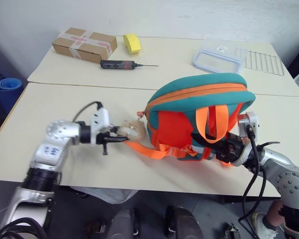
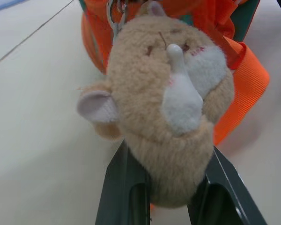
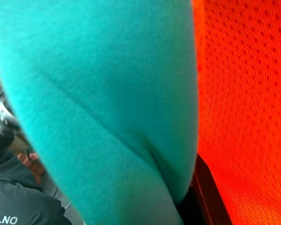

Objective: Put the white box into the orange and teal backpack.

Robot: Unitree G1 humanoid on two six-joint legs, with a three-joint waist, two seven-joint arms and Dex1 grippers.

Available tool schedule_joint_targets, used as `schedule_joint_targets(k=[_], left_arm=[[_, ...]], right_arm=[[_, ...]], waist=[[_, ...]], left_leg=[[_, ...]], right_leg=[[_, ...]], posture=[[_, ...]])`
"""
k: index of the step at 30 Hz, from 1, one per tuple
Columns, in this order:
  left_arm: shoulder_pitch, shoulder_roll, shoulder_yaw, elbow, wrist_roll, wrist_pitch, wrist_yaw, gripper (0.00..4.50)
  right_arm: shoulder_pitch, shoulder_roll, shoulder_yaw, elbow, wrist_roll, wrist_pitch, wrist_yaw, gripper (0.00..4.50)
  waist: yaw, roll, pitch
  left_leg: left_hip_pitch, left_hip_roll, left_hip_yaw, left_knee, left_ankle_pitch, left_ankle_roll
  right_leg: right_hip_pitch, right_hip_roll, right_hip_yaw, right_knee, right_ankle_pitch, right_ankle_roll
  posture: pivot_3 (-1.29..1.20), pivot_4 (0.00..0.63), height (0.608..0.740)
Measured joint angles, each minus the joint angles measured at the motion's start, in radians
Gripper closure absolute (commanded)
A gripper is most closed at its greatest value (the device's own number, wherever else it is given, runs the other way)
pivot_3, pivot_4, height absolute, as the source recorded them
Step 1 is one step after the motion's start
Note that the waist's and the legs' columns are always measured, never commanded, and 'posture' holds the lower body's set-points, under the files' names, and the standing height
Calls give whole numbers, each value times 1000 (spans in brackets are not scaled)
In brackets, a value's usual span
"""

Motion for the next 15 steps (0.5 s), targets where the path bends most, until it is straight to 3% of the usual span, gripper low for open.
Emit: schedule_joint_targets(k=[4,8,11,15], left_arm=[[28,-22,-34,8,56,-64,6,3914],[74,-15,-26,-14,52,-65,7,2682],[99,27,34,-52,13,-14,8,1690],[165,111,166,-148,-93,111,4,352]], right_arm=[[21,0,-11,-6,3,-2,-3,4500],[50,2,-12,-30,-31,-49,11,4500],[59,-6,-12,-32,-126,-148,38,3548],[140,-100,-31,-58,-230,-249,141,2123]], waist=[[0,0,0],[0,0,0],[-1,0,0],[-2,0,0]], left_leg=[[1,0,0,0,0,0],[1,0,0,0,0,0],[1,0,0,0,0,0],[1,0,0,-2,-1,-1]], right_leg=[[0,0,1,0,0,0],[0,-1,1,0,0,0],[0,-1,1,-1,0,0],[0,-1,1,-1,0,0]], posture=[[0,150,740],[0,150,740],[0,150,740],[0,150,740]])
